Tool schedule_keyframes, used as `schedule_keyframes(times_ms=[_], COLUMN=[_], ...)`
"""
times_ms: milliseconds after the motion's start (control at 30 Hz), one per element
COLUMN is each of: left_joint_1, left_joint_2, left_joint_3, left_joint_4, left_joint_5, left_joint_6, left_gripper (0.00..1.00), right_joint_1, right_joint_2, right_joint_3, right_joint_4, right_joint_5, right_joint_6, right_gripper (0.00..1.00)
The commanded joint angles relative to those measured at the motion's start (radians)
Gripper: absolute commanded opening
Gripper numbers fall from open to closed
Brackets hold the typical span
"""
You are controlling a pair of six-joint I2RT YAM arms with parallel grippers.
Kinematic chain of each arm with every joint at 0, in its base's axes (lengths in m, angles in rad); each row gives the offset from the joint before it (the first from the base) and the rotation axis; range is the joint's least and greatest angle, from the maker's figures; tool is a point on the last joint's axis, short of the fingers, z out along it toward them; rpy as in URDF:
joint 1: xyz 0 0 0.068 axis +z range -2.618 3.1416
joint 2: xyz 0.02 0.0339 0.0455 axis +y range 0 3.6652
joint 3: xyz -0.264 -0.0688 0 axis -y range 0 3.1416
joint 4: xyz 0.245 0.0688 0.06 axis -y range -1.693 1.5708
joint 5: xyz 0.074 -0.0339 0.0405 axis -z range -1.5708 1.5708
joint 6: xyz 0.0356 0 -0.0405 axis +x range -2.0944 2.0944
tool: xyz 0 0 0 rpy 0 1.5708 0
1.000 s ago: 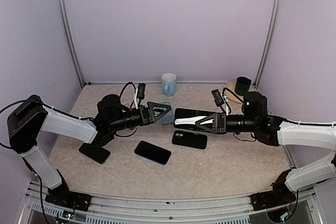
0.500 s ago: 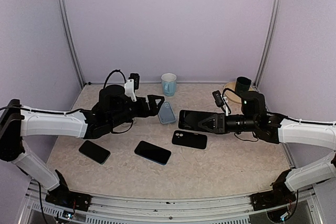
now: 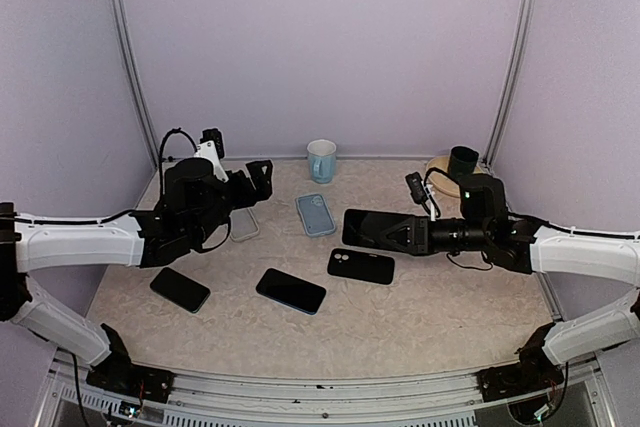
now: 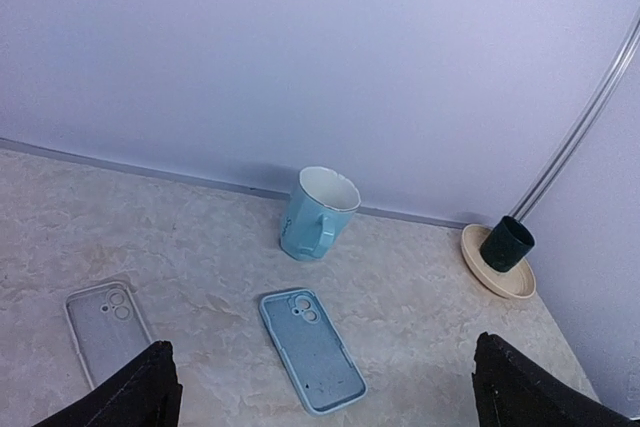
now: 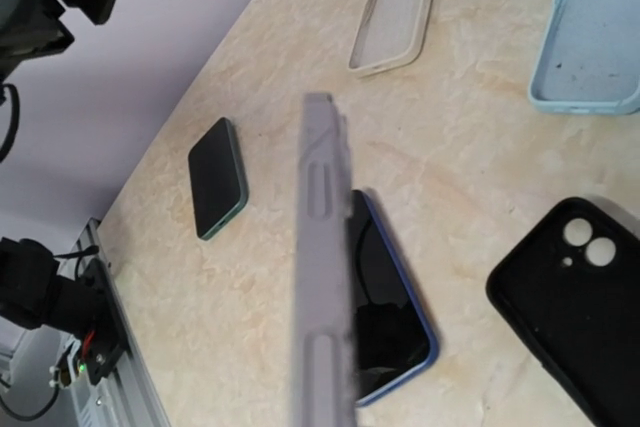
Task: Put the phone into the phone case
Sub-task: Install the phone on the phone case.
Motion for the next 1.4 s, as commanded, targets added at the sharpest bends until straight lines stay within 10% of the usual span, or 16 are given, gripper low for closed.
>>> schedule_keyframes(times_ms=[0, 400, 1367], left_joint_1=[0.035, 0.031, 0.009], left_joint_2=[0.03, 0.101, 0.41], left_joint_3=[0.016, -0.131, -0.027], left_joint_4=[-0.026, 0.265, 0.287], left_joint_5=[0.05, 0.279, 0.657], left_joint_6=[-0.057, 0.025, -0.065], left_gripper=[0.99, 0.99, 0.99], right_joint_1=[-0.012, -0.032, -0.093], right_joint_2=[-0.012, 0.112, 0.402], right_joint_3=[0.009, 0.068, 0.22], right_joint_4=[0.005, -0.077, -0.132], right_joint_5=[0.025, 0.03, -0.106], right_joint_6=[-0.008, 0.071, 0.199], right_gripper=[0.0, 0.0, 0.0])
